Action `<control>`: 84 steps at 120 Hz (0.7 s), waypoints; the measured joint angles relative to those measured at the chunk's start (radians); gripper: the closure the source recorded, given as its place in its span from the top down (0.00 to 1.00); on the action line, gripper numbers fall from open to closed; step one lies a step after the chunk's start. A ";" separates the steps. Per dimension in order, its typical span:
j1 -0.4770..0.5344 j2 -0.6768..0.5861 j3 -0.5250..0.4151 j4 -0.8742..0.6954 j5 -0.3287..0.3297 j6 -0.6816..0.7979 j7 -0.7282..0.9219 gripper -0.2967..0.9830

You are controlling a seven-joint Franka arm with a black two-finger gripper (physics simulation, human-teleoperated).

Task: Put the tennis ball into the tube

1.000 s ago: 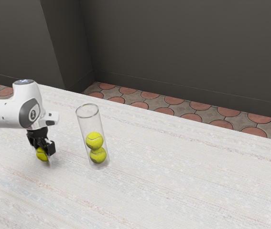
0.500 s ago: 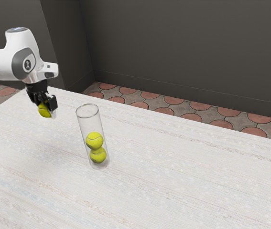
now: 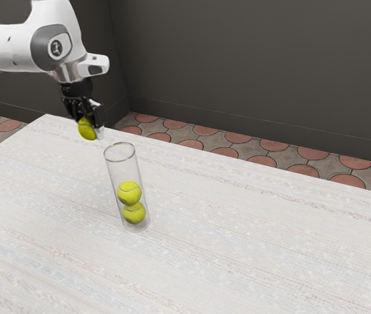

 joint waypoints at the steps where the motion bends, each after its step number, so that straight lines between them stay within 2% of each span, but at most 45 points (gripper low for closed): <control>1: 0.000 0.000 -0.003 0.000 0.000 -0.001 -0.002 0.48; 52: -0.001 -0.040 -0.131 0.011 0.057 -0.033 -0.122 0.48; 84: -0.002 -0.021 -0.149 -0.024 0.079 -0.016 -0.190 0.48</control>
